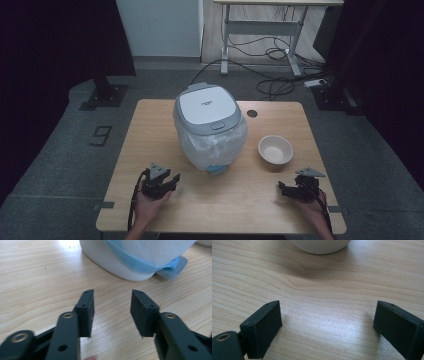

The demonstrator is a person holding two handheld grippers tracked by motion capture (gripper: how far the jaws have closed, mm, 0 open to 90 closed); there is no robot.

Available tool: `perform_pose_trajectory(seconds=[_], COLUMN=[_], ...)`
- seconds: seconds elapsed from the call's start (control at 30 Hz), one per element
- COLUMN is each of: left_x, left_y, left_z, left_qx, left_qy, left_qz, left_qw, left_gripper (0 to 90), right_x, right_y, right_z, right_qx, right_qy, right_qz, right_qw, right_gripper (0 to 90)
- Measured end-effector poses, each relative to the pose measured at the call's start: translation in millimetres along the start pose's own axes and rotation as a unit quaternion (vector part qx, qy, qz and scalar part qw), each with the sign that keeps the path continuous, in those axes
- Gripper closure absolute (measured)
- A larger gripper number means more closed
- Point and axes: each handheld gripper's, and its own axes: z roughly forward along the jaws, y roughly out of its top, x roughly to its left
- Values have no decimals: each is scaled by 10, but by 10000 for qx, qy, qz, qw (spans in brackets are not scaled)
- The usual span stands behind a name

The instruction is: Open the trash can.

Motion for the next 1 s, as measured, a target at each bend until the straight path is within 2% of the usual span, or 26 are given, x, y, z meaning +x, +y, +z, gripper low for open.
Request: perform_pose_trajectory(seconds=[0.07, 0.1, 0.3, 0.5, 0.63, 0.7, 1.0], left_x=[9, 17, 18, -33, -103, -158, -224], left_y=[8, 15, 18, 31, 49, 59, 82], left_z=[-32, -56, -67, -88, -110, -119, -132], left_qx=[-86, -156, -208, -248, -331, -384, -460], left_qy=[-93, -224, -541, -606, -686, -704, -817], left_qz=[-12, -17, 19, 115, 276, 394, 493], left_qw=[9999, 9996, 9983, 9978, 9967, 9960, 9944], left_gripper=[623, 671, 767, 838, 880, 892, 900], right_x=[0, 0, 1, 1, 1, 0, 2], right_y=[2, 3, 5, 6, 7, 8, 10], right_z=[2, 2, 3, 4, 5, 6, 9], right_qx=[-2, 1, 1, -3, -3, -6, -13], right_qy=[0, -2, -3, -8, -12, -17, -32], right_qz=[4, 11, 18, 21, 21, 21, 29], right_qw=[10000, 10000, 10000, 10000, 10000, 10000, 10000], right_gripper=[71, 72, 75, 77, 79, 81, 86])
